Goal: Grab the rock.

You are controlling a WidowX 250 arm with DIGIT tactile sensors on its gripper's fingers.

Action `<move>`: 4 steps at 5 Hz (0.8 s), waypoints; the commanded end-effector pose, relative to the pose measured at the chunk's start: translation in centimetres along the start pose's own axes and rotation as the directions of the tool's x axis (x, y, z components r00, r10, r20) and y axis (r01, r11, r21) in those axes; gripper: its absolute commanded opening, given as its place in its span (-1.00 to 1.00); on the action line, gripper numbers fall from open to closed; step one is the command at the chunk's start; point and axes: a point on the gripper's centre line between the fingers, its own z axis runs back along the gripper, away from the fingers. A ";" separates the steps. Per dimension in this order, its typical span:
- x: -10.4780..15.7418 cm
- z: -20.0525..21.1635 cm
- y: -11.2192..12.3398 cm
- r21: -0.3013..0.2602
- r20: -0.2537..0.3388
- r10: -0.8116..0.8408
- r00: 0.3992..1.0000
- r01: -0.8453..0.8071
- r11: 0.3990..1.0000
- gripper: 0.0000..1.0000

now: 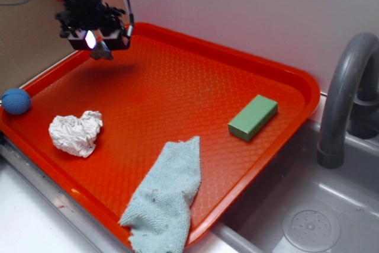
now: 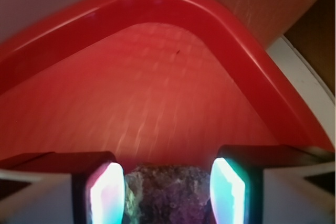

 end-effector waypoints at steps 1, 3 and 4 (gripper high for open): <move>-3.1 10.8 -1.2 -0.152 -0.060 -0.188 0.980 0.177 0.972 -1.00; -5.4 17.5 -0.9 -0.222 0.001 -0.312 0.950 0.304 0.926 -1.00; -5.5 18.9 -0.6 -0.279 0.021 -0.351 0.936 0.343 0.897 -1.00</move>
